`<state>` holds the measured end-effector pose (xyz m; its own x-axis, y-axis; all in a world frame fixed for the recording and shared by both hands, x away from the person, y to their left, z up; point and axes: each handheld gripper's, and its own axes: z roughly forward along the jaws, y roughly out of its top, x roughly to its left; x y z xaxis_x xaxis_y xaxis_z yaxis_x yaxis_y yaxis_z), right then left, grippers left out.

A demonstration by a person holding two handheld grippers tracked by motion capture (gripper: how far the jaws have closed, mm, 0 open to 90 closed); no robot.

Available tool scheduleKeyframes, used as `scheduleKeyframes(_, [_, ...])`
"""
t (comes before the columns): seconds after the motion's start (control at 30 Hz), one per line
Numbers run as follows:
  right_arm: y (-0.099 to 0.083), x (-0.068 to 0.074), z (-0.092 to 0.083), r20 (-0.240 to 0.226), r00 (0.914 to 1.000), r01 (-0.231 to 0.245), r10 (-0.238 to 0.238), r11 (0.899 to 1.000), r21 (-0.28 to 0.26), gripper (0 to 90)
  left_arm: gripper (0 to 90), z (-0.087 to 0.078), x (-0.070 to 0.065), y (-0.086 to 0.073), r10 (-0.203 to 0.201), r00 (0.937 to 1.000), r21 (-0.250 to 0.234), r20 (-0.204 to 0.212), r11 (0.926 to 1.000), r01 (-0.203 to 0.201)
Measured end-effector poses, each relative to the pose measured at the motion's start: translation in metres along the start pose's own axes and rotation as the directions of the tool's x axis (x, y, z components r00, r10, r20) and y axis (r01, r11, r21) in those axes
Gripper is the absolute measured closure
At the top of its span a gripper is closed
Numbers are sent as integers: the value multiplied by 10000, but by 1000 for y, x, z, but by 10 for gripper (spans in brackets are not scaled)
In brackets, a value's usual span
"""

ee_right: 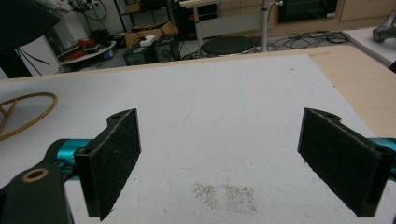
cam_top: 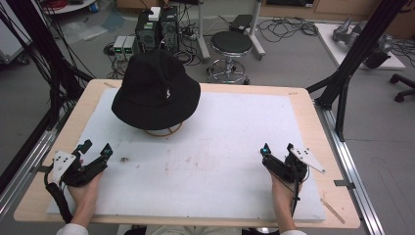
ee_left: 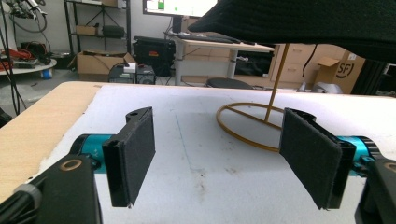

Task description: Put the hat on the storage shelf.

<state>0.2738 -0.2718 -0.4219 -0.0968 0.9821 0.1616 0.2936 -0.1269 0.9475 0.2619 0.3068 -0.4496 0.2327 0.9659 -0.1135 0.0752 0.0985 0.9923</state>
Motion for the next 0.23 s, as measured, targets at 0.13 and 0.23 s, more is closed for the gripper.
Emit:
scheduleKeyframes(0.13, [0,0,0,-2,10000,-22,22,10000,24,124,271,0,0,0,-28,10000,8,0,10000,28])
scheduleKeyframes(0.23, [0,0,1,-5,10000,-51,51,10000,29,124,271,0,0,0,-37,10000,0,-11,10000,37])
